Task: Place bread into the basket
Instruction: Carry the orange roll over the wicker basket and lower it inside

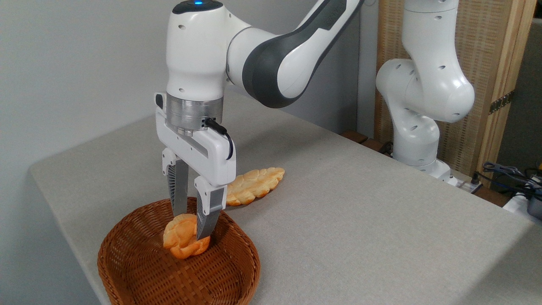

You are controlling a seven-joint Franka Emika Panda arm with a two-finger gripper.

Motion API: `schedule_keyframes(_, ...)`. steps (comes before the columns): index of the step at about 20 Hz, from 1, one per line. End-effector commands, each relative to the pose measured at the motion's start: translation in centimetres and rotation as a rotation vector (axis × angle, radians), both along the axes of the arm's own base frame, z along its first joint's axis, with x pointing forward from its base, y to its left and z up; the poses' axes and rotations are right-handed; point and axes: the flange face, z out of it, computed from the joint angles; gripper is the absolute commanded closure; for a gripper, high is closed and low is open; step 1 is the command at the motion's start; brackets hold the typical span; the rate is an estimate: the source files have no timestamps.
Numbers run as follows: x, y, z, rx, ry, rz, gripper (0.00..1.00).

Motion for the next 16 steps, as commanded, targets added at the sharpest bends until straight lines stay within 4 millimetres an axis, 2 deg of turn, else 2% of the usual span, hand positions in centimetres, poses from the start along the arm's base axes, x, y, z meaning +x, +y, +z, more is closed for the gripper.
schedule_keyframes(1, 0.0, 0.1, 1.1, -0.015, -0.018, 0.021, 0.0)
schedule_keyframes(7, -2.5, 1.0, 4.9, -0.034, 0.013, 0.032, 0.0)
schedule_keyframes(11, -4.1, 2.3, 5.8, -0.044, 0.09, 0.063, 0.0)
schedule_keyframes(16, -5.3, 2.4, 5.7, -0.042, 0.171, 0.056, 0.0)
